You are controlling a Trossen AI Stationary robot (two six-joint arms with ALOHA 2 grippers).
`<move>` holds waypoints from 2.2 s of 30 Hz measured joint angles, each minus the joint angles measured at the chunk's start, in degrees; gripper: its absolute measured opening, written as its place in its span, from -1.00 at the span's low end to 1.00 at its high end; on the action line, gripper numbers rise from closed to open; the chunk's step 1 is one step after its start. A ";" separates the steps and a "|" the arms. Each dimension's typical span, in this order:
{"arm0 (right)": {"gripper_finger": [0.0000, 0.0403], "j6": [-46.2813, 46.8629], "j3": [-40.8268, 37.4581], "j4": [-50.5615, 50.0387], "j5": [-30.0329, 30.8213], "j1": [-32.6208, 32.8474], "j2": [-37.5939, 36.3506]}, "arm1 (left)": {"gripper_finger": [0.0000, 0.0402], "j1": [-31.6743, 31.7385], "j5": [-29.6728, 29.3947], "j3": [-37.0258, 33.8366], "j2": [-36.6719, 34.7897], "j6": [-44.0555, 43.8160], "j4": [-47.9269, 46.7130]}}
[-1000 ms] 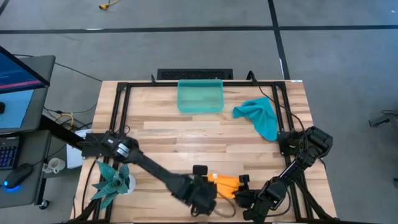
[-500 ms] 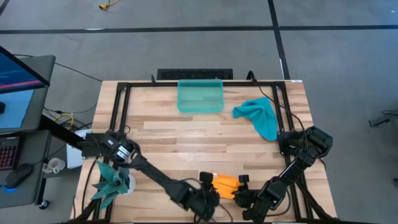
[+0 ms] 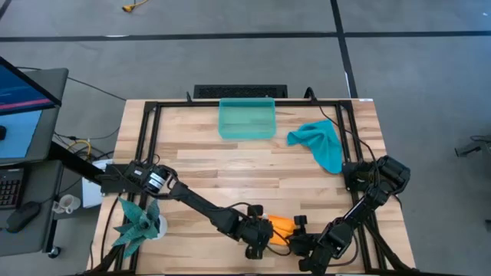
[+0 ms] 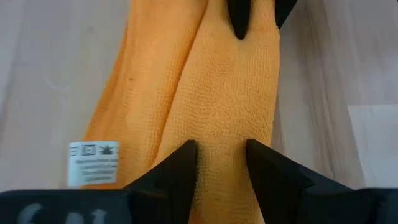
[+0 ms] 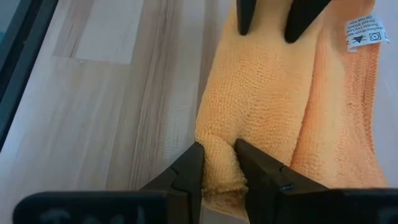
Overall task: Roll microfiber towels into tight, uniform cylinder then place into a basket
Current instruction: Roll the yellow microfiber cloth on the table
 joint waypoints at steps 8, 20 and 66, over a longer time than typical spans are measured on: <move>-0.45 2.42 0.00 0.13 0.02 -0.07 0.00 | -0.31 -0.05 2.75 -0.08 -0.02 -4.76 -0.58; -0.89 3.78 -0.22 0.68 -2.71 -0.46 -2.63 | -0.31 -0.07 9.81 -0.10 -0.64 -11.07 -1.90; -0.89 15.92 -0.09 0.36 -4.07 -1.29 -7.39 | -0.32 -2.78 0.79 4.24 -0.50 -2.82 -16.39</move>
